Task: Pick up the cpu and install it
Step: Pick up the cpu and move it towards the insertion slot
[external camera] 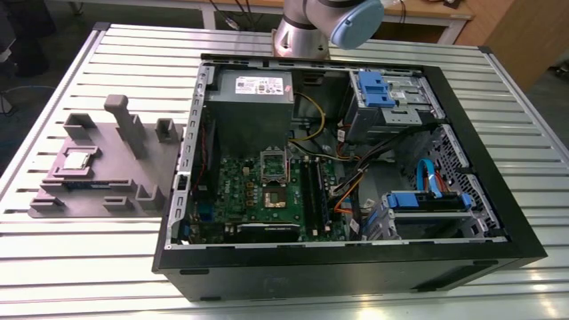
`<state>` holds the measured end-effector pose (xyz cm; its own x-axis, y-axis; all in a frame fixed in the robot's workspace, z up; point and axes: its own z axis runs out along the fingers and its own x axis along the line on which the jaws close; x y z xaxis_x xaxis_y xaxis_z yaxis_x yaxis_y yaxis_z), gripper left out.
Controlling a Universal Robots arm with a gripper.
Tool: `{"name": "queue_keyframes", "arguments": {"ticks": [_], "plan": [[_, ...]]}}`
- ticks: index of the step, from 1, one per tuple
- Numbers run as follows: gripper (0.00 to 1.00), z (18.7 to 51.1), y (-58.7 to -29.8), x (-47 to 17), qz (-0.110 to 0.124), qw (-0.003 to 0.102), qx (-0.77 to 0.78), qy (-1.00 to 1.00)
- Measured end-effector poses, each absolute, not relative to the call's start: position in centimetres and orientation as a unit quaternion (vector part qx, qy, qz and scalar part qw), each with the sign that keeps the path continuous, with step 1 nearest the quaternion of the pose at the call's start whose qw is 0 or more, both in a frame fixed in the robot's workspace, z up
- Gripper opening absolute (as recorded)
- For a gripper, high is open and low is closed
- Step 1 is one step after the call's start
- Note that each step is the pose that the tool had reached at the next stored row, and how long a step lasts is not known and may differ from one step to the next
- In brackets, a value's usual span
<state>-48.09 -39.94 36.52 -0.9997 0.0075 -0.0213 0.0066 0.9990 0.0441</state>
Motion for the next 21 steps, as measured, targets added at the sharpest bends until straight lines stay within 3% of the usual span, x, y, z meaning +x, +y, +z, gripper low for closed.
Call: {"name": "queue_keyframes", "arguments": {"ticks": [21], "plan": [[0.59, 35.43, -39.95, -48.07, 0.022, 0.011, 0.002, 1.0]]}}
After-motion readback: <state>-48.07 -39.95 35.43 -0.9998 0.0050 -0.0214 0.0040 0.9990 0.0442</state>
